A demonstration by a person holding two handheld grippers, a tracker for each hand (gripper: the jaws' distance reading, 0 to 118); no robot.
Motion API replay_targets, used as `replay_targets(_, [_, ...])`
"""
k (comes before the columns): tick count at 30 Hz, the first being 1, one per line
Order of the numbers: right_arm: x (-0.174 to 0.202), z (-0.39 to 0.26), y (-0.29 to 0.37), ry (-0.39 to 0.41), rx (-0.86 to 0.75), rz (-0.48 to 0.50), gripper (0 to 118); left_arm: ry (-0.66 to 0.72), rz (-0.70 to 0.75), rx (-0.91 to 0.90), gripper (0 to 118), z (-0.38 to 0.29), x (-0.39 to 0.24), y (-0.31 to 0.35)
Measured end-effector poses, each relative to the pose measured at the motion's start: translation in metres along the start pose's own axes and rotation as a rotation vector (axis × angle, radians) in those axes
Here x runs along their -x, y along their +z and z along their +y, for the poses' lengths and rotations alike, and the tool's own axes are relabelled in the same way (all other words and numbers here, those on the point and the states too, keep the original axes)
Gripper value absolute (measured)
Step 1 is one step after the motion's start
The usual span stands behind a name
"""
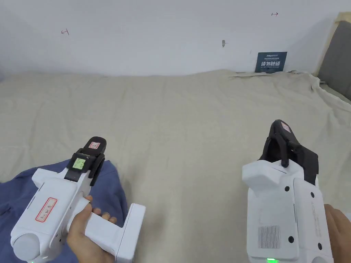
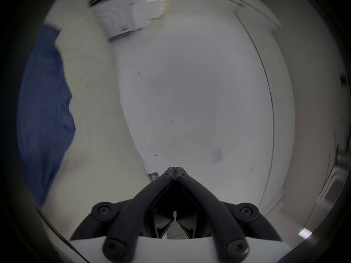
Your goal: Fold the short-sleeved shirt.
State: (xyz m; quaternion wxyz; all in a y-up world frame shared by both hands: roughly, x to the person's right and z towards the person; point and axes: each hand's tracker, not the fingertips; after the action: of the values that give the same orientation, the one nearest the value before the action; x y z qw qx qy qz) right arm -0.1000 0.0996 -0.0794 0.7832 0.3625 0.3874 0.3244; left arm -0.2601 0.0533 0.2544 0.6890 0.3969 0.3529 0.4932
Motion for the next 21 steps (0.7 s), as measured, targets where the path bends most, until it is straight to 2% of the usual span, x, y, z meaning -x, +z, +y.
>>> replay_targets(3, [-0.012, -0.003, -0.005, -0.139, 0.079, 0.057, 1, -0.188, 0.070, 0.004, 0, -0.015, -0.030, -0.006])
replay_targets(4, [-0.018, -0.005, -0.007, -0.205, 0.112, 0.064, 1, -0.322, 0.106, 0.015, 0, -0.016, -0.038, -0.008])
replay_targets(6, [-0.032, -0.009, -0.010, -0.385, 0.164, 0.115, 1, -0.600, 0.164, 0.030, 0, -0.033, -0.061, -0.010])
replay_targets(9, [-0.050, -0.025, -0.019, -0.720, 0.261, 0.203, 1, -1.121, 0.271, 0.047, 0, -0.066, -0.081, -0.018])
replay_targets(11, [-0.057, -0.034, -0.022, -0.878, 0.307, 0.242, 1, -1.379, 0.312, 0.035, 0, -0.066, -0.059, -0.022])
replay_targets(12, [-0.058, -0.038, -0.023, -0.933, 0.319, 0.255, 1, -1.452, 0.316, 0.029, 0, -0.072, -0.057, -0.022])
replay_targets(13, [-0.059, -0.041, -0.024, -0.975, 0.324, 0.268, 1, -1.518, 0.327, 0.024, 0, -0.078, -0.056, -0.023])
replay_targets(15, [-0.058, -0.045, -0.025, -1.015, 0.354, 0.274, 1, -1.528, 0.327, 0.019, 0, -0.075, -0.046, -0.022])
replay_targets(21, [-0.052, -0.043, -0.025, -0.985, 0.357, 0.275, 1, -1.476, 0.326, 0.016, 0, -0.067, -0.044, -0.021])
